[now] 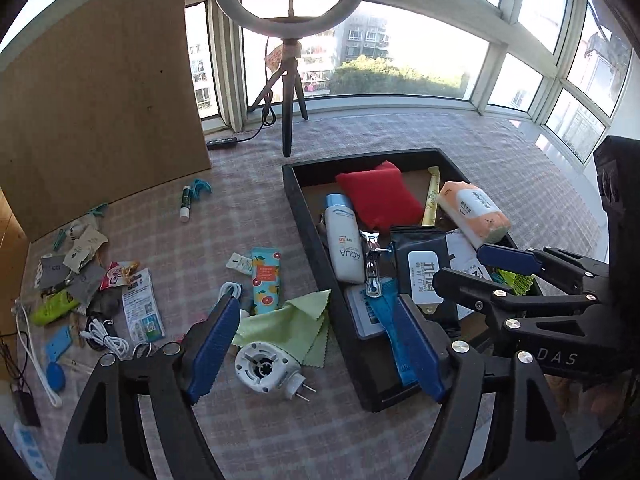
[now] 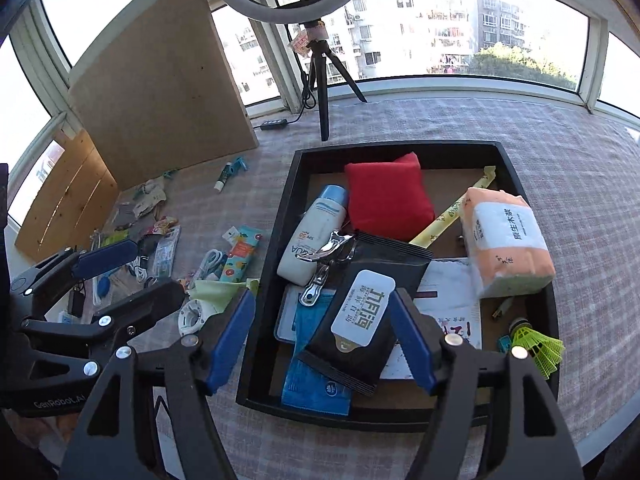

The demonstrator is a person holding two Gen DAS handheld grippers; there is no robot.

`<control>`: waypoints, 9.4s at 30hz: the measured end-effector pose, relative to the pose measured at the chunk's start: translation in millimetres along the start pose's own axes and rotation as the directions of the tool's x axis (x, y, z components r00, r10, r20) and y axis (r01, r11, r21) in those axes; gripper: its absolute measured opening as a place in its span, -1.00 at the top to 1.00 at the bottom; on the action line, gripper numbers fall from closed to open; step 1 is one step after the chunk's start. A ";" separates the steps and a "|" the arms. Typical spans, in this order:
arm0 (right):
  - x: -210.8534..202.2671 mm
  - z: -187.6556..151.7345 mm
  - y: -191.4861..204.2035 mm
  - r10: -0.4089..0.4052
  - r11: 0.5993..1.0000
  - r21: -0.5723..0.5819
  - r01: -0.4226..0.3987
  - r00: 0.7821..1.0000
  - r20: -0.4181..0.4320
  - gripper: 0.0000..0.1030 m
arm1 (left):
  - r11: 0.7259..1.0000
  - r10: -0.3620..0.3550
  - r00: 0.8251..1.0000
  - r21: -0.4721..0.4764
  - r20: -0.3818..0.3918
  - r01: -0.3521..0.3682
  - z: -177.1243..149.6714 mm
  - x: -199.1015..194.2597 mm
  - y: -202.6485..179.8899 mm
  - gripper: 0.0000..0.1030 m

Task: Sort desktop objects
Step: 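Move both grippers back over the table items, then grasp the white plug device with the right gripper while the left grasps the metal clip, then carry the plug device and metal clip into the tray and release both, then move both grippers back and grasp the green cloth with the right gripper, then grasp the orange-print hand cream tube with the right gripper, then carry the hand cream tube into the tray and release it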

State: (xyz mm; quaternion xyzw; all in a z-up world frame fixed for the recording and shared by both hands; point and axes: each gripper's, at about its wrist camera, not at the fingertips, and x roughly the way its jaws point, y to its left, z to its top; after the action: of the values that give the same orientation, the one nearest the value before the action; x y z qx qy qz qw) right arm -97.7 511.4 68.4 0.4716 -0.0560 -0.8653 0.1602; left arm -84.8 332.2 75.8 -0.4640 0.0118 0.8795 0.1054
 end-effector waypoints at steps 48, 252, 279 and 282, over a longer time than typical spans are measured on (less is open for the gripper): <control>139.5 -22.5 126.8 -0.046 0.993 -0.117 0.001 0.923 -0.383 0.21 | 0.989 -0.059 0.942 0.107 -0.331 0.100 -99.1 97.7 197.0 0.12; 85.4 109.2 104.9 0.120 0.993 0.023 -0.118 0.987 -0.105 0.47 | 0.983 -0.122 0.986 0.124 -0.114 0.136 20.2 27.5 113.7 0.42; -6.7 10.5 -127.9 -0.106 0.961 0.231 0.150 0.975 -0.194 0.46 | 0.894 -0.244 0.949 0.333 -0.201 0.300 38.2 73.6 -129.8 0.35; -7.8 7.2 -132.2 -0.105 0.962 0.226 0.151 0.974 -0.200 0.44 | 0.901 -0.229 0.955 0.331 -0.186 0.281 39.6 73.9 -134.8 0.15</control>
State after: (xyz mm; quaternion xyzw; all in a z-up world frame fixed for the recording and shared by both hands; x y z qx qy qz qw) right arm -129.4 638.2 45.8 0.5688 -0.1143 -0.8130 0.0501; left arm -131.0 481.5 48.3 -0.4967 0.1163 0.8060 0.3004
